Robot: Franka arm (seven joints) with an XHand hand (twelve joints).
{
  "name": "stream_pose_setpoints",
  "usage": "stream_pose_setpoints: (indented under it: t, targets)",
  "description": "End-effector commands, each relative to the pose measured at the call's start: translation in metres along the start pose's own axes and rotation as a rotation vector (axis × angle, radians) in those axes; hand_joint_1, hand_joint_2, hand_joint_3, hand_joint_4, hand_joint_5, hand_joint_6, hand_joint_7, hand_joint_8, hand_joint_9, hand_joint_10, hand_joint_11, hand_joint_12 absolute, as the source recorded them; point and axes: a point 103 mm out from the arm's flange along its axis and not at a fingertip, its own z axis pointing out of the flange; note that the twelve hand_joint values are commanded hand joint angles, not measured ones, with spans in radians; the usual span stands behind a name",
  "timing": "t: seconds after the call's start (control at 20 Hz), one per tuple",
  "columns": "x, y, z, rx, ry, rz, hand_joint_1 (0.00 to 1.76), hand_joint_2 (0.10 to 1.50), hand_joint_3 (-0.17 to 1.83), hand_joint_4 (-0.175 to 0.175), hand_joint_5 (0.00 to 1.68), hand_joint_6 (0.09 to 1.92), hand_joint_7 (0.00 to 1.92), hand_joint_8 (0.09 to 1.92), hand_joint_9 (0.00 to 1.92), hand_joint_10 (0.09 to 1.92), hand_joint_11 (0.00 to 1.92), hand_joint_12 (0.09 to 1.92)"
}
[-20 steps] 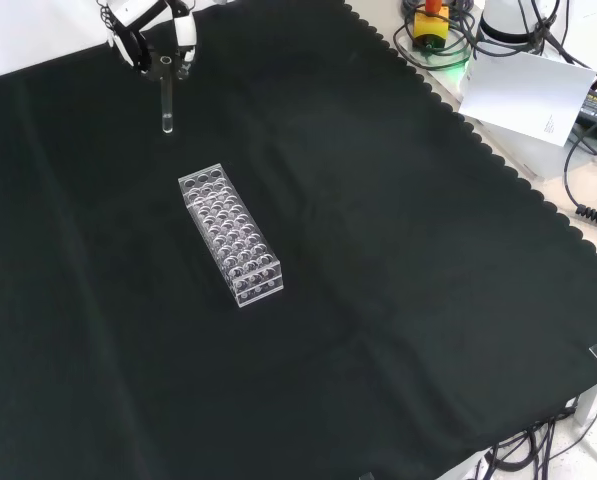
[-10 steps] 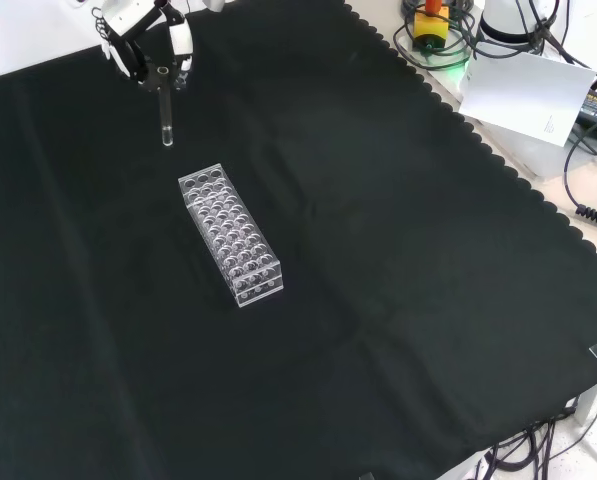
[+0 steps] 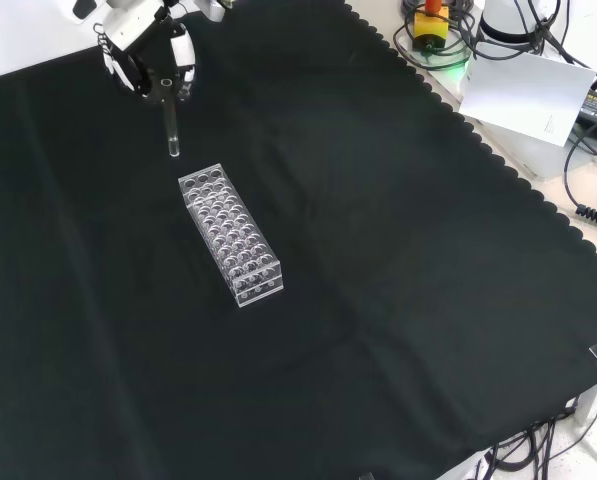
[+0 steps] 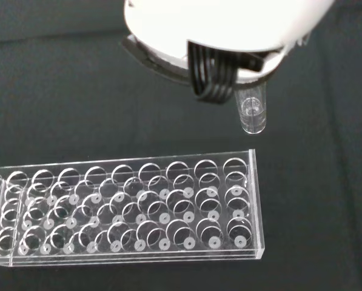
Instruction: Put the test tube back in the rack.
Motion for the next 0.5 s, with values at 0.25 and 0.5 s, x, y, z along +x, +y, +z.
stream_pose_setpoints:
  t: [0.25, 0.5]
  targets:
    - [0.0036, 0.0069, 0.0170, 0.041, 0.008, -0.011, 1.43, 0.58, 0.70, -0.175, 1.34, 0.53, 1.41, 0.71, 1.50, 0.09, 0.90, 1.18]
    - [0.0023, 0.0076, 0.0185, 0.048, 0.012, -0.016, 1.43, 0.58, 0.70, -0.175, 1.34, 0.53, 1.41, 0.71, 1.50, 0.09, 0.90, 1.18]
